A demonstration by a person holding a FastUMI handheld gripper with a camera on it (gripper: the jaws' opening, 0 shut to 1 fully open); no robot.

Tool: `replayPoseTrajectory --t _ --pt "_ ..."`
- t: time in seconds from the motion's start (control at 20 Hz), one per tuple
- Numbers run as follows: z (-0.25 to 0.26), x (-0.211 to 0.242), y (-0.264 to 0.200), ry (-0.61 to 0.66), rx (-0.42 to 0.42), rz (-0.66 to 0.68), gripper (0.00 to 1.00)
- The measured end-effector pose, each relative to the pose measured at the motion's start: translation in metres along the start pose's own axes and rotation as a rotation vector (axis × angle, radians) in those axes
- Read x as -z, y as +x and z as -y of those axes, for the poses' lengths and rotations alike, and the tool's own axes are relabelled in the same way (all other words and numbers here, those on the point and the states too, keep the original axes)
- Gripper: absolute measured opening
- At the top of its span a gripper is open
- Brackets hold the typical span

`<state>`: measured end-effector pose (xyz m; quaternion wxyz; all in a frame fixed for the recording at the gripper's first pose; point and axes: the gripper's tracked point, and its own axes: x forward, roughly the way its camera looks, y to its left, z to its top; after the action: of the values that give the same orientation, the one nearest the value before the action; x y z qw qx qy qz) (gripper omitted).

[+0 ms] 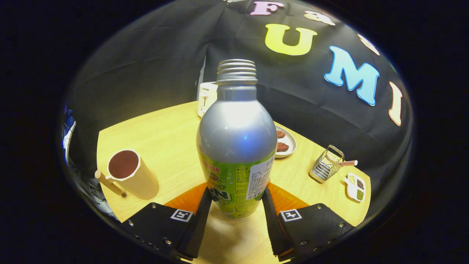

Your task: Take the bottle from table, then pour the juice into the cup, finally place the bottle on the coaster

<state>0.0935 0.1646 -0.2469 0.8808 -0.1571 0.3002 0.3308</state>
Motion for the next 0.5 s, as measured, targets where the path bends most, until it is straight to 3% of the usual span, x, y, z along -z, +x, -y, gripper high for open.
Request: replayPoseTrajectory --t 0.2,0.5 --pt "0.017 -0.004 0.018 0.083 0.024 0.009 0.72" --pt "0.038 -0.003 0.043 0.108 0.071 0.011 0.72"
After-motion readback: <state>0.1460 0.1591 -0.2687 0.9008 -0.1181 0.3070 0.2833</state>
